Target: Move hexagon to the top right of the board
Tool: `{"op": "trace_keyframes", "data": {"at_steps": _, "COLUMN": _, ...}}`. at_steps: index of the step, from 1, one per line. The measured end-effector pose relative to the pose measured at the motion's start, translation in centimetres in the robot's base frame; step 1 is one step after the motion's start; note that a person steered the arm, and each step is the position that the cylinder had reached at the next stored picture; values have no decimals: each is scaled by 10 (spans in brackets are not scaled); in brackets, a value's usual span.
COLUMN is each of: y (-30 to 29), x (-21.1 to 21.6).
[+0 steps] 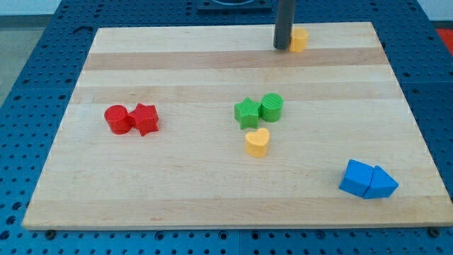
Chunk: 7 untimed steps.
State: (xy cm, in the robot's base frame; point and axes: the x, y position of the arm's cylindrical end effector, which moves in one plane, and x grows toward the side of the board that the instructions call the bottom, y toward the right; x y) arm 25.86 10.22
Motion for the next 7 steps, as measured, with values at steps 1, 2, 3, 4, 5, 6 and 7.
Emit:
{"op": "trace_keyframes", "data": {"at_steps": 1, "y": 19, "x": -1}}
{"op": "trace_keyframes", "data": {"at_steps": 2, "y": 36, "x": -1}}
{"op": "trace_keyframes", "data": {"at_steps": 3, "y": 55, "x": -3}}
{"op": "trace_keyframes", "data": {"at_steps": 4, "y": 69, "x": -12}}
{"op": "trace_keyframes", "data": {"at_steps": 5, "y": 72, "x": -18}}
{"op": "trace_keyframes", "data": {"at_steps": 6, "y": 72, "x": 7}}
{"op": "trace_keyframes", "data": {"at_steps": 7, "y": 72, "x": 67}}
